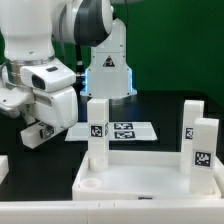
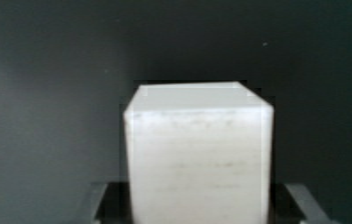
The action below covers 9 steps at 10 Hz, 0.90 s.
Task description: Assemble desk
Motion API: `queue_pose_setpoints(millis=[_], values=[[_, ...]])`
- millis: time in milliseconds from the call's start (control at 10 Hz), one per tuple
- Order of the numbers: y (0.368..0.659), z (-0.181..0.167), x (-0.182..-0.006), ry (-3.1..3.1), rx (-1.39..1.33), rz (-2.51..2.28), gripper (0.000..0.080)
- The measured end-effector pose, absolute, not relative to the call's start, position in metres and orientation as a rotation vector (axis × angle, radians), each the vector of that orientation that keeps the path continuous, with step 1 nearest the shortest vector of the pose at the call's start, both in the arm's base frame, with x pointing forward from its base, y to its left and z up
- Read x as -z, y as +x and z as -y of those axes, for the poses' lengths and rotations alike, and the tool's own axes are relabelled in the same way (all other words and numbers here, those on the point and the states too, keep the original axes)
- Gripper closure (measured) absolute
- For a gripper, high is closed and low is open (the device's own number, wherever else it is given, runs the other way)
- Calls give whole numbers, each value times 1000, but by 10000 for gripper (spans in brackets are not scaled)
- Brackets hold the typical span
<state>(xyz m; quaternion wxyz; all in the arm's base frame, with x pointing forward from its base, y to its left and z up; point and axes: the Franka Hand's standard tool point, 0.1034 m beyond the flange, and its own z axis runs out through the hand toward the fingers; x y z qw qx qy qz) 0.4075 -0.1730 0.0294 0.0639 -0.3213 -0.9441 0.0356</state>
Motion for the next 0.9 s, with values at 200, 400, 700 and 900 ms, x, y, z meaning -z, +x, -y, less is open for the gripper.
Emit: queue_pose_setpoints(millis=[200,400,700,900], values=[[406,177,-29,-848,-123,2884,514],[418,162,-22,-893,-114,2848,514],[426,153,-16,-888,-111,2824,514],[425,155,-16,-897,-117,2821,505]])
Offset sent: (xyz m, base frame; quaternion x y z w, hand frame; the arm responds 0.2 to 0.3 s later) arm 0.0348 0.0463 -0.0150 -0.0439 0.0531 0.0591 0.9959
